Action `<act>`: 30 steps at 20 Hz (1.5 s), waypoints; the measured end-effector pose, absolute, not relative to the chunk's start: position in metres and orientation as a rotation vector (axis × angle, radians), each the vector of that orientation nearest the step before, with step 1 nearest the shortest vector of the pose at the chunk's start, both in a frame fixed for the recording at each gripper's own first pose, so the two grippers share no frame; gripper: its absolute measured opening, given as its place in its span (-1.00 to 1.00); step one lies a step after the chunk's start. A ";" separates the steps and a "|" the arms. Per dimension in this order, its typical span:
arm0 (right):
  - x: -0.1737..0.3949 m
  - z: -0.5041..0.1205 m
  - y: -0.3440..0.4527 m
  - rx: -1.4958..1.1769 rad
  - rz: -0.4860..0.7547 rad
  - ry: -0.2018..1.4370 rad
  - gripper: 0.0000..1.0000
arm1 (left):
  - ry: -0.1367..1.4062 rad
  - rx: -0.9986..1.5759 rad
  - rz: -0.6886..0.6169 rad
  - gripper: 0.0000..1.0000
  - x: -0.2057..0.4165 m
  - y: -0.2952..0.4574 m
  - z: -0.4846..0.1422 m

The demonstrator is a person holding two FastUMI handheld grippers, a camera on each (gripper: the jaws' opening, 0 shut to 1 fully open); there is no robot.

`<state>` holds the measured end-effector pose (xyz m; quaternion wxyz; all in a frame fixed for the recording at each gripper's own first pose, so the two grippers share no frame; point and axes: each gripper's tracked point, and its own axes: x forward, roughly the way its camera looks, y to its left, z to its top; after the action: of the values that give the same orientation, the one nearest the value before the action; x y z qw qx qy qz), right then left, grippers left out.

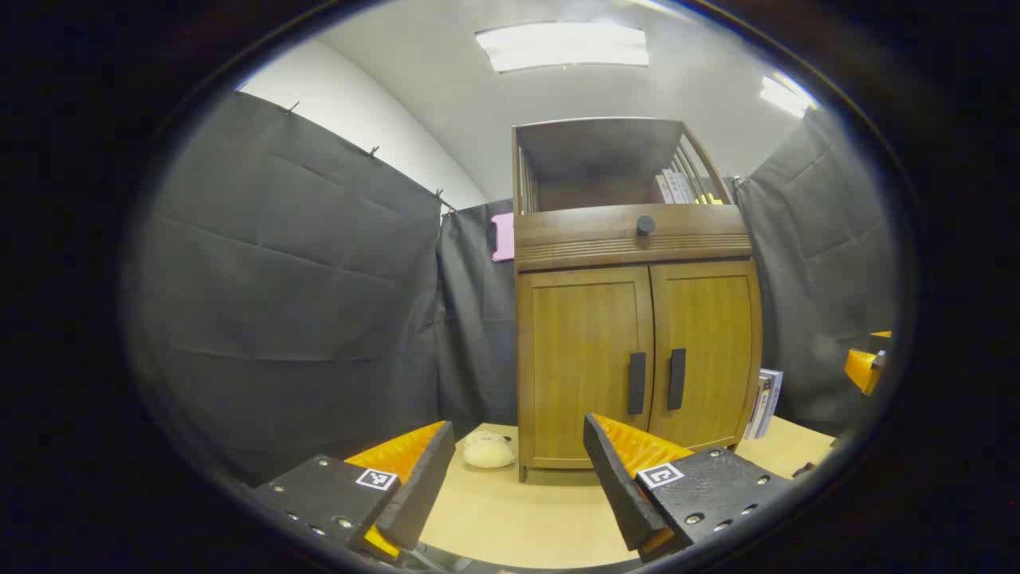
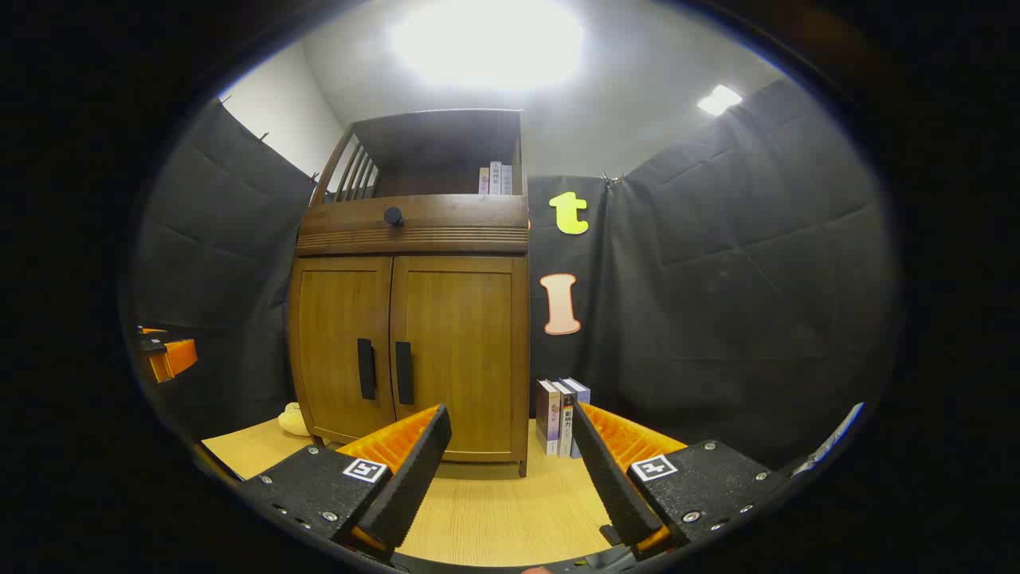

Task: Open the right door of the double-door shoe cabinet with the right hand, and open the left door with the left hand.

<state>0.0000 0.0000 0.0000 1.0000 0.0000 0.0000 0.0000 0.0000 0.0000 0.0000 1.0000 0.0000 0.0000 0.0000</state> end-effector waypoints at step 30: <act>-0.006 -0.003 0.049 0.019 -0.022 0.031 0.90 | -0.004 0.000 -0.151 0.86 0.008 -0.014 -0.004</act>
<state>-0.0061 0.0487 -0.0033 0.9998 0.0096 0.0153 -0.0108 0.0076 -0.0139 -0.0037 0.9972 0.0001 -0.0021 -0.0754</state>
